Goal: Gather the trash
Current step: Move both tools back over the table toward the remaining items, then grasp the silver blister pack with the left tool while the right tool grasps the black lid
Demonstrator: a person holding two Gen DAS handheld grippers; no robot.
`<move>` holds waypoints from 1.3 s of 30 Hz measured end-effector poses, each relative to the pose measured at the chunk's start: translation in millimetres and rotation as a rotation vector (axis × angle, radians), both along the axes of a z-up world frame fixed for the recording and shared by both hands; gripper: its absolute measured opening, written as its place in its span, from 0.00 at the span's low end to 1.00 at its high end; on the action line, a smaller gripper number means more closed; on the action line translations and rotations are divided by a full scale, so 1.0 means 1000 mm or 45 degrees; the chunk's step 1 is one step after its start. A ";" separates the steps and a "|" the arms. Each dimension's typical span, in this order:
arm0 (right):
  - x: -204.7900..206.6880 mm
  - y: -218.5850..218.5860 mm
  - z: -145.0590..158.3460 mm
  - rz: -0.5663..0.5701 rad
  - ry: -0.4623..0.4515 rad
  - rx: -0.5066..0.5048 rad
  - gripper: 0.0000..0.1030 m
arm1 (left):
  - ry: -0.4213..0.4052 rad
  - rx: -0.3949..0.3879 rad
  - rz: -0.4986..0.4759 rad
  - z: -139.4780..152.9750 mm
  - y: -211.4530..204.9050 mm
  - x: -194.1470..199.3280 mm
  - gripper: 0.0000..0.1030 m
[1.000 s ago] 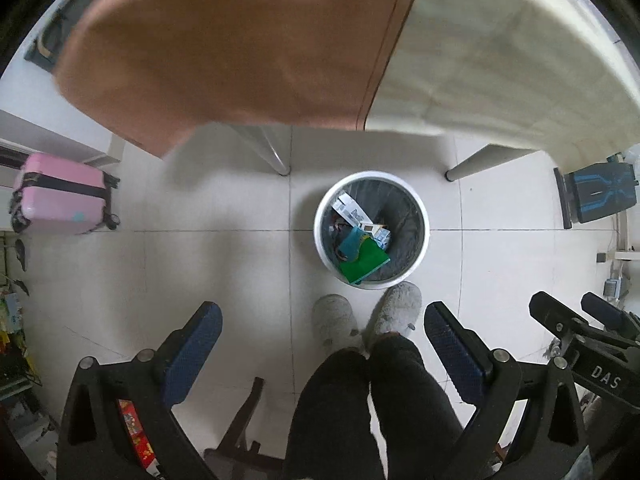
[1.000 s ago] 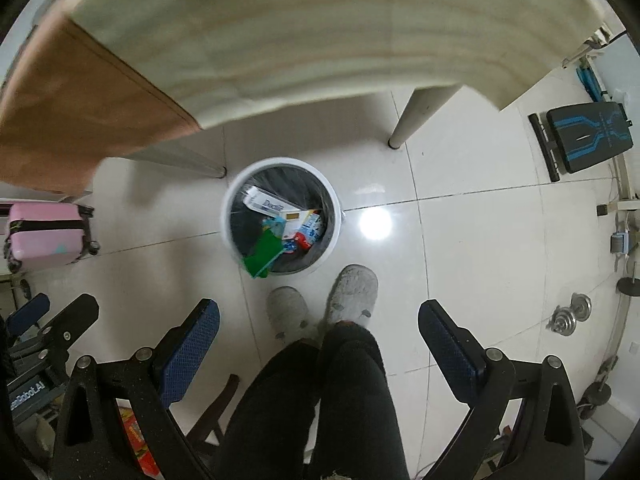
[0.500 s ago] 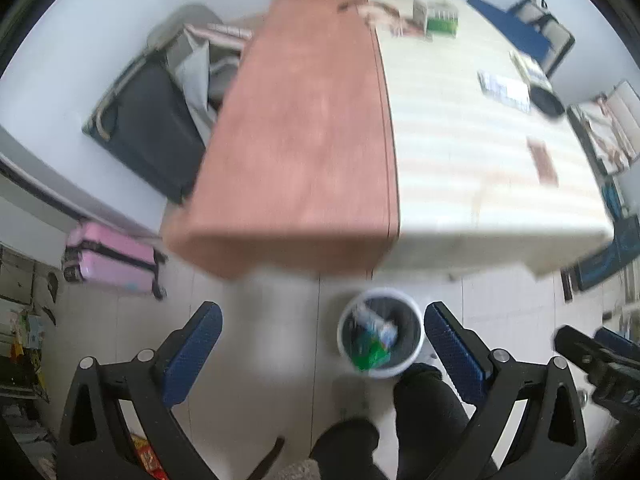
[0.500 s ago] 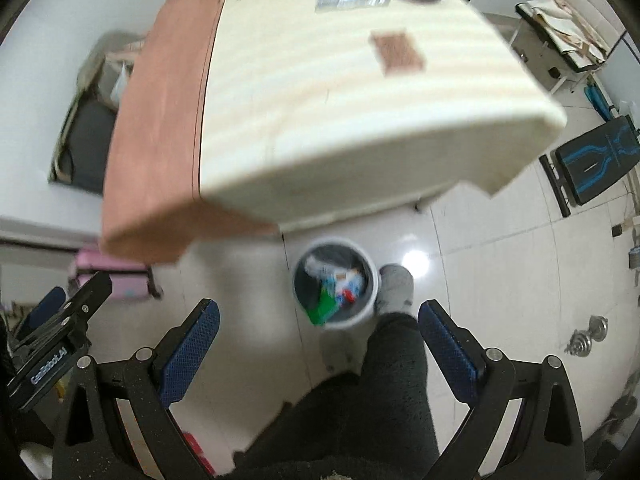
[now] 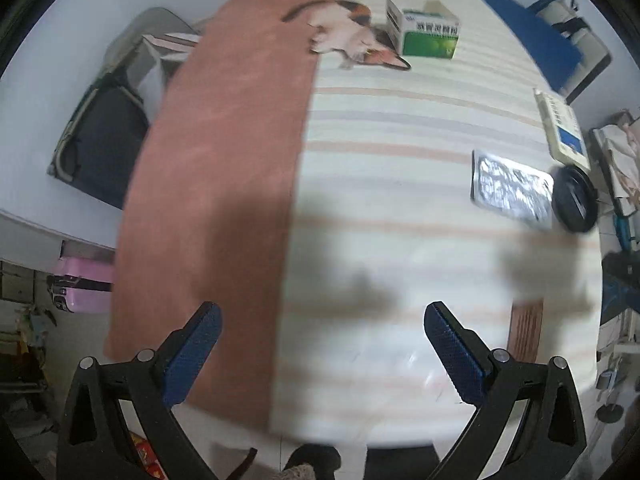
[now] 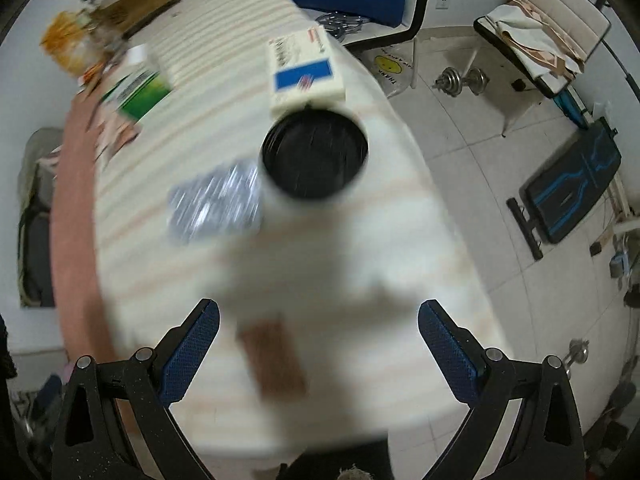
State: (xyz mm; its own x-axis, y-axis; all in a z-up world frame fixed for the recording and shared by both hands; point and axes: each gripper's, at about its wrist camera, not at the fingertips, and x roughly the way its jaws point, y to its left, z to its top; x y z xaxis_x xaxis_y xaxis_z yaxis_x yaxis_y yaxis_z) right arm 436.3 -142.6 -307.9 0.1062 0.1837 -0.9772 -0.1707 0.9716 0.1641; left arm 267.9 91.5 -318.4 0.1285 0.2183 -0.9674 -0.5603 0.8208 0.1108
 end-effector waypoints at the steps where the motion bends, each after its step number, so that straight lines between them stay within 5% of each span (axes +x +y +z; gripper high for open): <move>1: 0.021 0.007 -0.010 0.008 0.013 -0.010 0.98 | 0.020 -0.019 0.005 -0.007 0.000 0.018 1.00; 9: 0.103 0.049 -0.071 0.060 0.081 -0.093 0.97 | 0.127 -0.208 0.145 -0.045 0.009 0.093 1.00; 17: 0.102 0.031 -0.068 0.071 0.089 -0.095 0.86 | 0.133 -0.675 0.461 -0.077 0.014 0.125 0.99; 21: 0.102 0.002 -0.067 0.006 0.106 -0.102 0.86 | 0.100 -0.811 0.649 -0.087 0.012 0.141 0.99; 25: 0.105 -0.017 -0.066 -0.037 0.106 -0.116 0.86 | 0.170 -0.684 0.673 -0.088 0.004 0.162 0.99; 27: 0.106 -0.023 -0.065 -0.046 0.107 -0.121 0.86 | 0.244 -0.540 0.582 -0.087 -0.006 0.170 0.99; 32: 0.104 -0.030 -0.060 -0.047 0.107 -0.100 0.85 | 0.315 -0.378 0.293 -0.081 -0.018 0.148 1.00; 36: 0.096 -0.027 -0.058 -0.023 0.118 -0.070 0.86 | 0.363 -0.392 0.277 -0.081 0.002 0.109 0.98; 39: 0.092 -0.021 -0.056 -0.012 0.117 -0.052 0.86 | 0.258 -0.635 0.534 -0.083 0.026 0.077 0.98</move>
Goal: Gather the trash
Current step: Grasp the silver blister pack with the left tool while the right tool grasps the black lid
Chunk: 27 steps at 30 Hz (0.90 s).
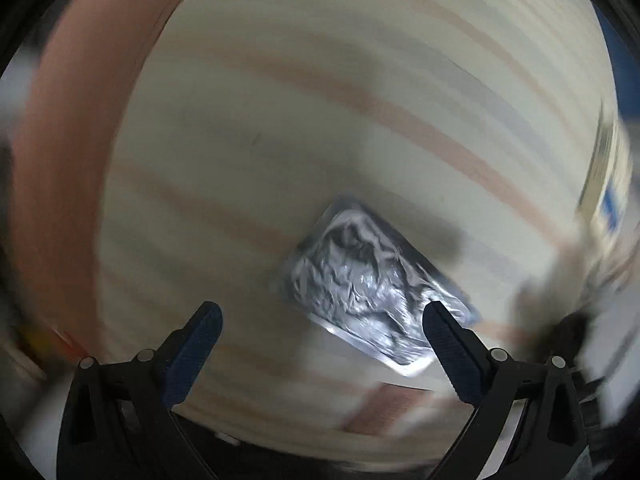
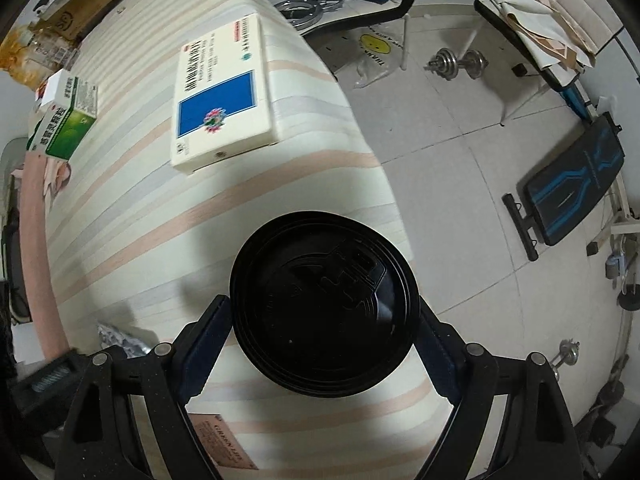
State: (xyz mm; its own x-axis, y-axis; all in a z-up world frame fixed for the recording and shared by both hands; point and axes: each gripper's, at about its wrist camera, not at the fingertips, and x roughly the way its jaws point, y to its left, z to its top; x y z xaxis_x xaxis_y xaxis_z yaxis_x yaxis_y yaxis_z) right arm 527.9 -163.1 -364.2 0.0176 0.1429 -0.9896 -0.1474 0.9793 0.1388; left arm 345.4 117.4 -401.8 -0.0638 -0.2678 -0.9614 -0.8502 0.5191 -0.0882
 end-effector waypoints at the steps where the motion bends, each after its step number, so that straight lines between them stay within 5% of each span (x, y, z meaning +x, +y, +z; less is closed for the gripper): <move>1: -0.001 0.002 0.001 0.001 -0.001 0.004 0.85 | -0.032 -0.086 0.143 -0.004 0.006 -0.009 0.98; 4: -0.002 0.006 0.002 0.011 -0.010 0.002 0.86 | -0.077 -0.202 0.387 -0.015 0.011 -0.017 0.98; 9: -0.002 0.004 0.005 0.017 -0.034 -0.026 0.86 | -0.002 -0.104 0.426 -0.019 0.009 0.002 0.90; 11: -0.003 0.002 0.005 0.018 -0.033 -0.030 0.86 | 0.026 -0.036 0.307 -0.013 -0.005 0.019 0.78; 13: -0.004 0.001 0.005 0.033 -0.034 -0.034 0.85 | -0.019 0.075 0.029 -0.003 -0.022 0.042 0.69; 19: -0.010 0.004 0.000 0.097 -0.003 -0.030 0.86 | -0.097 0.308 -0.824 0.003 -0.071 0.076 0.72; 21: -0.013 0.012 -0.004 0.161 0.018 -0.036 0.86 | -0.106 0.300 -0.824 0.001 -0.061 0.071 0.73; 25: -0.021 0.024 -0.007 0.240 0.025 -0.058 0.90 | -0.130 0.211 -0.577 -0.006 -0.031 0.053 0.71; 27: -0.023 0.028 -0.008 0.263 0.016 -0.084 0.90 | -0.144 0.233 -0.554 -0.006 0.001 0.039 0.71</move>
State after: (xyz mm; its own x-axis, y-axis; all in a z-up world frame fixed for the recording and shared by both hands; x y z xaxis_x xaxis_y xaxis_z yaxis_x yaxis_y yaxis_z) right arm 505.0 -135.5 -372.7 -0.0176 0.0773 -0.9968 -0.3443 0.9356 0.0787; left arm 384.6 118.3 -407.7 -0.0246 -0.0653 -0.9976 -0.5411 0.8399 -0.0416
